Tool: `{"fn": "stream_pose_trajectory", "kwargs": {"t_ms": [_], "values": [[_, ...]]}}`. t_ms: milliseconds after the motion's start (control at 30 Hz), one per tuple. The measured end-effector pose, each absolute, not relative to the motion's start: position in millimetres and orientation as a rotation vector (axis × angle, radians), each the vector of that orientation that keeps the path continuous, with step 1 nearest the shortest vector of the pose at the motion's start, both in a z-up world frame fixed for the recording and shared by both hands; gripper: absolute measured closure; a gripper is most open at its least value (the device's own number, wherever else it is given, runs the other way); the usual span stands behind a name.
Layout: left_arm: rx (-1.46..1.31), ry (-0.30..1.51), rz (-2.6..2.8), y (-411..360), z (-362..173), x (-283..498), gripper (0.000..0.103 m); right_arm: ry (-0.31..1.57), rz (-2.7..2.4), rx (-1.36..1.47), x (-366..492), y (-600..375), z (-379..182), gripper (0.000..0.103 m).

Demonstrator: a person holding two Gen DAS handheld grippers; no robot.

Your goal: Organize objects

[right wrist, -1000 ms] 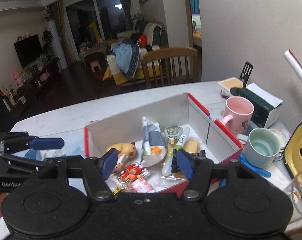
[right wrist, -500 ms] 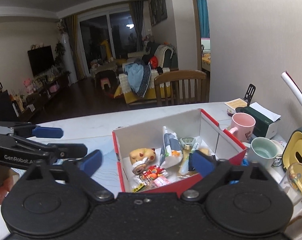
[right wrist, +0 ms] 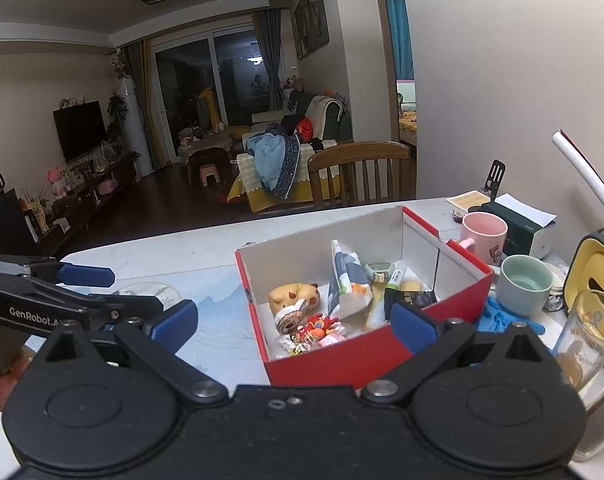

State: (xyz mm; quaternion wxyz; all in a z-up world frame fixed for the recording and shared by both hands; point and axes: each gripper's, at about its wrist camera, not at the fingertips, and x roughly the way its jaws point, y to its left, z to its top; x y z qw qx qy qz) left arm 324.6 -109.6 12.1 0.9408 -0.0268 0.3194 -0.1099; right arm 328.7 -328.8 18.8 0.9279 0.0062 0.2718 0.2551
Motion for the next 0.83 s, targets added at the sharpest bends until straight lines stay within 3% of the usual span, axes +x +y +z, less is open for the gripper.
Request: {"fn": "stream_pose_trajectory", "kwargs": {"t_ms": [833], "values": [[0.028,0.651,-0.240,-130,2,315,0.000,0.605,0.457,-0.003,318,-337,-4,0.000]]}}
